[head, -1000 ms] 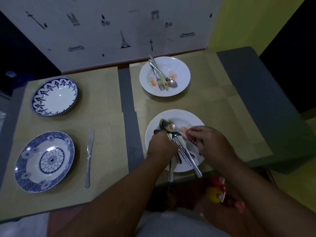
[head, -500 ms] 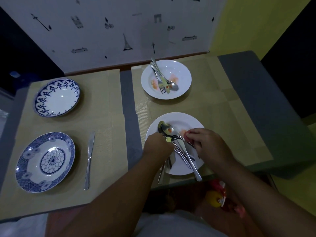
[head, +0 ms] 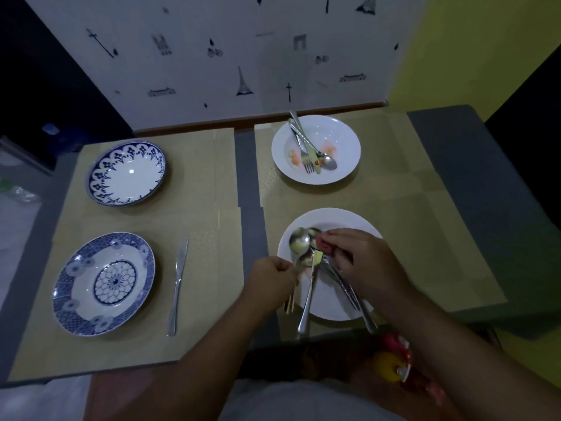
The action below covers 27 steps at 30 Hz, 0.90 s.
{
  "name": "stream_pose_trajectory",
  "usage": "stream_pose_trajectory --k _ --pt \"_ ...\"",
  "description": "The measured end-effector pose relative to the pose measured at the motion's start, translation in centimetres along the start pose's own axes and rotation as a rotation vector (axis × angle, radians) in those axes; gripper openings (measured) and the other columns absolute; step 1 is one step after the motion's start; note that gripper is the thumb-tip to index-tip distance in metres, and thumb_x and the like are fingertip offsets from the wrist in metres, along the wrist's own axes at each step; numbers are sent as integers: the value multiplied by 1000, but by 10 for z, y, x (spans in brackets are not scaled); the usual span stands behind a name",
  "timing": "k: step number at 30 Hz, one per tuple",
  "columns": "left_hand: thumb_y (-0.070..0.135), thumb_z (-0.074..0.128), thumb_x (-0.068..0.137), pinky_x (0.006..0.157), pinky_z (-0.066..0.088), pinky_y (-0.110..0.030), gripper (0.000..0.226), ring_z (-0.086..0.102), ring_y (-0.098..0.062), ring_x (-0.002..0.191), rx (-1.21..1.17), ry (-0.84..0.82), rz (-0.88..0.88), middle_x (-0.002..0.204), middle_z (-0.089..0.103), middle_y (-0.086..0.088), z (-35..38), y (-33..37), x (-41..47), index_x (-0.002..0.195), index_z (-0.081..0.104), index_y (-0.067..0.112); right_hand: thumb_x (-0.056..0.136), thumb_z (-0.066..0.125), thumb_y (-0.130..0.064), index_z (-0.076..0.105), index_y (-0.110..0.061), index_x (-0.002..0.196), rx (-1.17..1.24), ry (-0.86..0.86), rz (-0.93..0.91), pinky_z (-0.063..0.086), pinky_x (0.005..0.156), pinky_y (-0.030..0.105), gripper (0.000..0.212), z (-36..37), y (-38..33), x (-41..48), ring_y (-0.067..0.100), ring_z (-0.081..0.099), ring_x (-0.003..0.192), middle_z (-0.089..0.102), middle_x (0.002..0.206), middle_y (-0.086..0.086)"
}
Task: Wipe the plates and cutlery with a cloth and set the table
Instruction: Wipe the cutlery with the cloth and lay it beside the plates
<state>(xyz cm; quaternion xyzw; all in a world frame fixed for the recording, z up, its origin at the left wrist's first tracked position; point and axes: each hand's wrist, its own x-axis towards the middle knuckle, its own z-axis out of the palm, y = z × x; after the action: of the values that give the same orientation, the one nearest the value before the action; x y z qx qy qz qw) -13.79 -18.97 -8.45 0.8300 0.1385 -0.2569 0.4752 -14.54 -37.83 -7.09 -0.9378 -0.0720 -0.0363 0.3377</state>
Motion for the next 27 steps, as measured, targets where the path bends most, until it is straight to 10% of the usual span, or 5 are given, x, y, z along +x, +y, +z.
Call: stream_pose_trajectory --k 5,27 --pt "16 61 96 61 57 -24 18 67 -12 65 -45 -22 101 75 72 -8 -3 -1 -14 87 76 10 76 74 -2 77 -17 105 -73 -104 -217 35 95 16 33 25 -26 1 17 66 96 74 109 0" --pt "17 61 97 65 55 -28 17 67 -20 79 -165 -79 133 82 71 -6 -56 1 -22 85 73 19 82 64 -4 78 -17 99 -113 -85 -71 54 75 30 26 32 -62 51 17 66 78 76 89 1"
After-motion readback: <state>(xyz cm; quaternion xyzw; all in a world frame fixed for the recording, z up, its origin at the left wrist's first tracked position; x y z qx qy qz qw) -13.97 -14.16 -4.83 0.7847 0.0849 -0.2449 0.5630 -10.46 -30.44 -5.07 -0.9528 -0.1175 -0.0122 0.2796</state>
